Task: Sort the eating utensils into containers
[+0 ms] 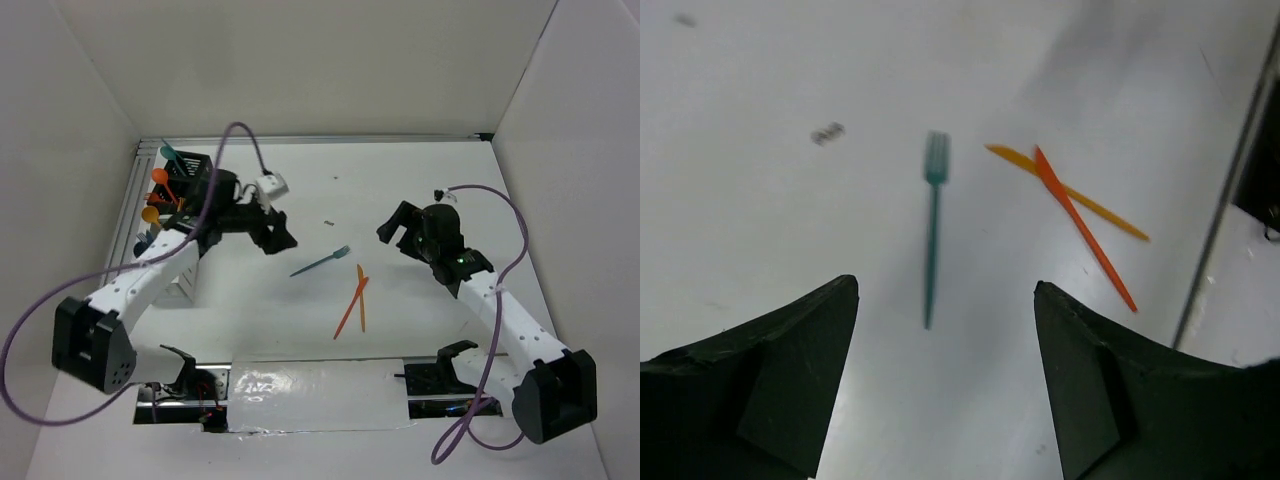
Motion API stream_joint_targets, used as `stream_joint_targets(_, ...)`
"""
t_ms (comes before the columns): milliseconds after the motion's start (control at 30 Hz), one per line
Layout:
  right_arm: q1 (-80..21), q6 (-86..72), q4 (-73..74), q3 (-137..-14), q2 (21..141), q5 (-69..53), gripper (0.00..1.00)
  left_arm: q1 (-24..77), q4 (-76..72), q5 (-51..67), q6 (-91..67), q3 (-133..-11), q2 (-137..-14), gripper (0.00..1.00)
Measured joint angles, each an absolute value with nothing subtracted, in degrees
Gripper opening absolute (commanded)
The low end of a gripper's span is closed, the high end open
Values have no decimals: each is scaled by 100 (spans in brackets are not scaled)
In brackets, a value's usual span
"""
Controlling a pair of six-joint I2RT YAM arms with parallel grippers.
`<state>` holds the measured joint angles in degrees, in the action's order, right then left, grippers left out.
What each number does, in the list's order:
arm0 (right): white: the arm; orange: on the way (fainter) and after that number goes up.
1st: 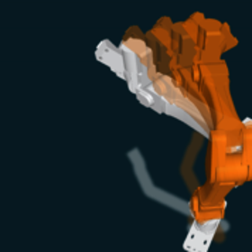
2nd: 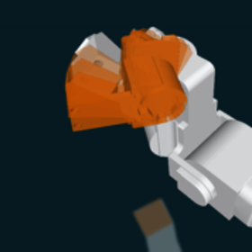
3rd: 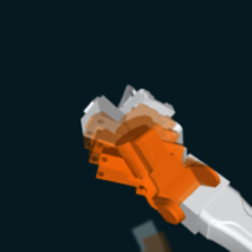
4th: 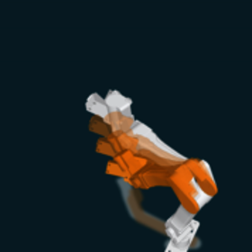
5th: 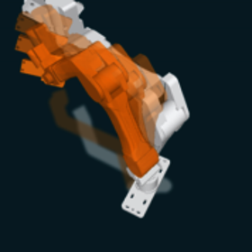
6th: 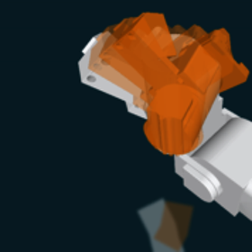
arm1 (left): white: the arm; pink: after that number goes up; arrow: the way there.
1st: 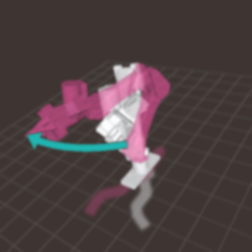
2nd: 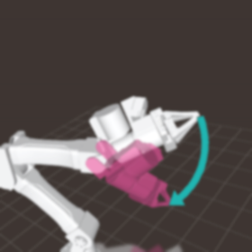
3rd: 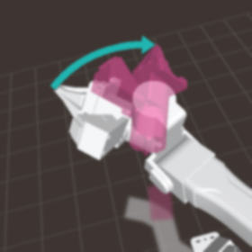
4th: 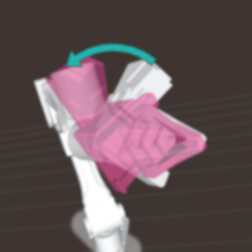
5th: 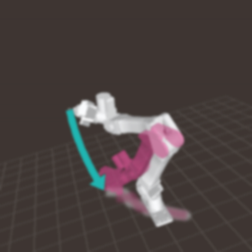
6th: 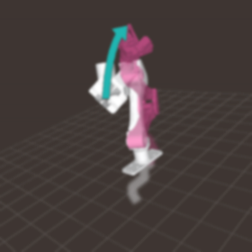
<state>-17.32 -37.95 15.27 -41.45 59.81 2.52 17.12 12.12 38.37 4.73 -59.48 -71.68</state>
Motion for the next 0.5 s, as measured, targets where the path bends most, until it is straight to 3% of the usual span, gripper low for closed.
stream_joint_targets(233, -1719, -4136, 1752, -3885, 5356, 523, 100, 2921, 1846, 3461, 987, -6278, -8737, 86)
stream_joint_targets(500, -1717, -4285, 2073, -3854, 5207, 845, 100, 4499, 1778, 1660, -392, -7039, -9535, 79)
